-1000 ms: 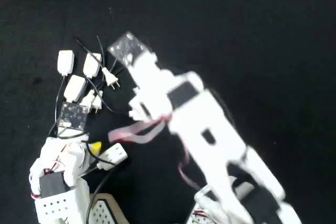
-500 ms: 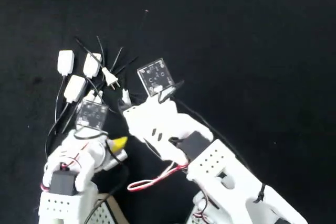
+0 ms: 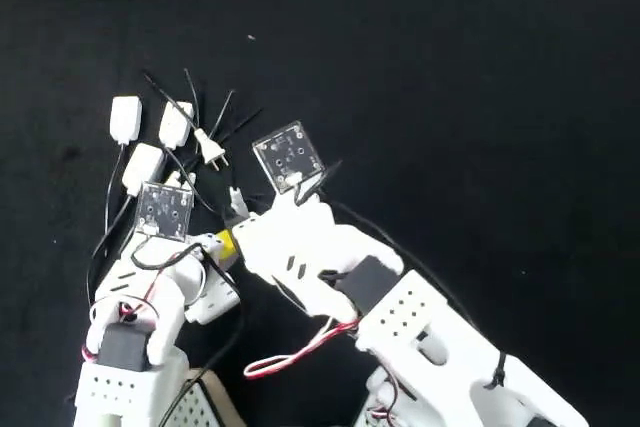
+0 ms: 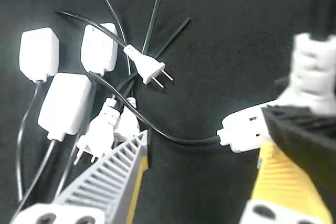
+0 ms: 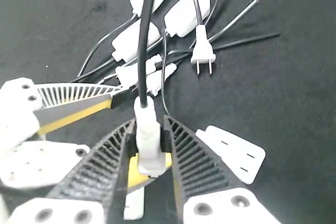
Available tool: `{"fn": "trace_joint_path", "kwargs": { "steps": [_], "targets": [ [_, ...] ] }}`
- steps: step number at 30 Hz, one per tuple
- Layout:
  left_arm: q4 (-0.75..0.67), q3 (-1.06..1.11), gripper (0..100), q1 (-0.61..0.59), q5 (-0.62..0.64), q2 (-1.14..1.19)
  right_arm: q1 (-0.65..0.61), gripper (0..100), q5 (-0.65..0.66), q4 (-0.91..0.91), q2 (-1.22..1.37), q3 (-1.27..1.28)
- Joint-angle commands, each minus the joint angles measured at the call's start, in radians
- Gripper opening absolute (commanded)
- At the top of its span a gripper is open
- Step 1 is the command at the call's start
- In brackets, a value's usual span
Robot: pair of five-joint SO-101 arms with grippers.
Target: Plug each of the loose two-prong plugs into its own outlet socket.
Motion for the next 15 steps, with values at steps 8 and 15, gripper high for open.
{"fn": "trace_joint_path", "kwargs": {
  "steps": [8, 15],
  "targets": [
    [-0.046, -0.028, 33, -0.074, 0.028, -0.008, -0.037, 1.2, -0.006, 0.204, -0.004, -0.124],
    [-0.081, -0.019, 33, -0.077, 0.028, -0.006, -0.037, 1.2, 0.006, 0.233, -0.002, -0.137]
  ]
}}
